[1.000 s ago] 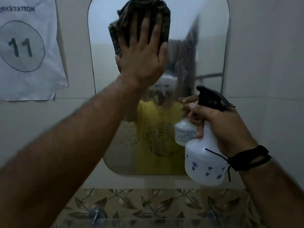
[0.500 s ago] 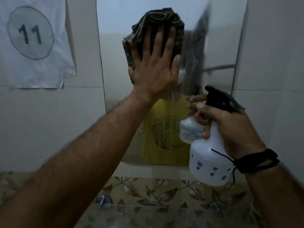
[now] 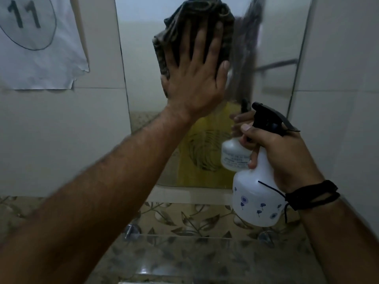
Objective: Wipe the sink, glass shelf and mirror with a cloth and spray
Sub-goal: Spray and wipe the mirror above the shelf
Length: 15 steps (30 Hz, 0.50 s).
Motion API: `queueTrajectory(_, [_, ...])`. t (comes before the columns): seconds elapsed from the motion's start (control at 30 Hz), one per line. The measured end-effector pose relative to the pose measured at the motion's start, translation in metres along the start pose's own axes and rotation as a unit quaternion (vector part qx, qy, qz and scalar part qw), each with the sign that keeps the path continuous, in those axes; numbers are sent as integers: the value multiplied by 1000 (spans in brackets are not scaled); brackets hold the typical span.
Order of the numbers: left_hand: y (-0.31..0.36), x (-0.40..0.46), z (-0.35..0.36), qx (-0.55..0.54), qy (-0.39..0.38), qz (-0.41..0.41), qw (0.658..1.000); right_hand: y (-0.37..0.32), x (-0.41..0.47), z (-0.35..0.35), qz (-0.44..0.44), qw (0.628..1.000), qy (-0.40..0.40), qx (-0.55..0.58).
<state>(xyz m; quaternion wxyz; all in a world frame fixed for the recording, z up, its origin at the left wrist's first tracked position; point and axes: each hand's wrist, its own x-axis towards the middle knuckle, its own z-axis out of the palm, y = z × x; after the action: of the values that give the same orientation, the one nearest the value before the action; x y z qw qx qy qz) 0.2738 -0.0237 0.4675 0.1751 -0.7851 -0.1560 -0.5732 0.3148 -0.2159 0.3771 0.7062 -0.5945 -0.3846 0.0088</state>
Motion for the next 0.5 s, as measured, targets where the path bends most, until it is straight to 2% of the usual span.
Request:
queueTrajectory(0.07, [11, -37, 11, -9, 7, 13, 1000, 3, -2, 0, 11, 1000, 7, 2])
queueTrajectory(0.2, [20, -105, 27, -19, -28, 60, 998, 8, -9, 0, 30, 999, 18, 10])
queueTrajectory(0.27, [17, -91, 23, -17, -34, 64, 997, 8, -12, -1, 32, 999, 25, 17])
queueTrajectory(0.4, [8, -27, 3, -20, -18, 22, 999, 7, -15, -3, 34, 999, 25, 9])
queueTrajectory(0.5, [9, -33, 8, -21, 1, 8, 1000, 9, -17, -6, 37, 999, 26, 3])
